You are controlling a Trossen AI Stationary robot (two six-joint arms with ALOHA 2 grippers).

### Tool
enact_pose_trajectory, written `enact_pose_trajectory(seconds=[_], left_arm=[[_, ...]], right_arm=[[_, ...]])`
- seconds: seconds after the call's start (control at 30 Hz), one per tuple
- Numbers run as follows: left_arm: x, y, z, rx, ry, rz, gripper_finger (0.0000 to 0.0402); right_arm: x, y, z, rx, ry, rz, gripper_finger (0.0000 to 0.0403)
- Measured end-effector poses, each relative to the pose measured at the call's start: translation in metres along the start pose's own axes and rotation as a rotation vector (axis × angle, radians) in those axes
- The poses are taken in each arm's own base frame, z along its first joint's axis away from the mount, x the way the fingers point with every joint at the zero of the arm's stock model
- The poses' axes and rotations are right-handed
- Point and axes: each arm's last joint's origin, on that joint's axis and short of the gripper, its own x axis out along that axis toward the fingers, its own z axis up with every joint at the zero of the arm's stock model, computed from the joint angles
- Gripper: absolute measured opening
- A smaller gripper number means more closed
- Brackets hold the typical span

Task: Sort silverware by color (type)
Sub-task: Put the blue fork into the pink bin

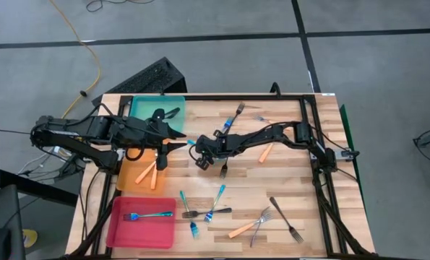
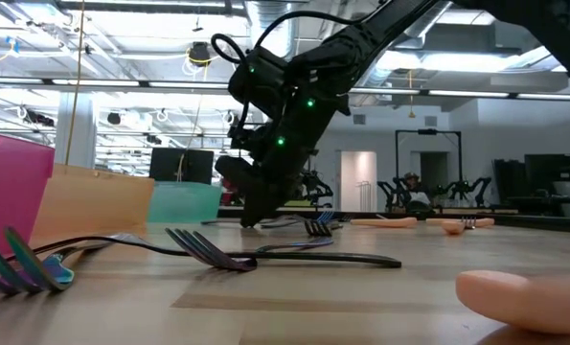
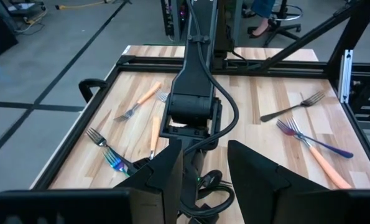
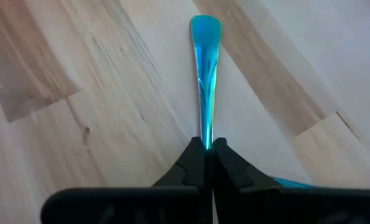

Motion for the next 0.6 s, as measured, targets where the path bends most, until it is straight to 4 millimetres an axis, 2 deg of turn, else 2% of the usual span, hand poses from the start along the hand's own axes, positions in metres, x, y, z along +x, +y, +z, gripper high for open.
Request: enact_pose_trajectory(seconds=[0.27, 0.43, 0.6], left_arm=[[0.000, 0.000, 0.000, 0.000, -0.003, 0.000, 0.0114], [0.000, -0.001, 0.002, -0.001, -0.019, -0.009, 0.0114], [-0.002, -0.006, 0.003, 0.027, -0.039, -0.029, 0.0114]], right_arm=[[-0.022, 0.000, 0.008, -0.026, -0.030, 0.014, 0.0029], [-0.061, -0.009, 0.034, -0.010, -0.170, 0.003, 0.0029], [-0.099, -0.020, 0.052, -0.023, -0.293, -0.032, 0.0029]])
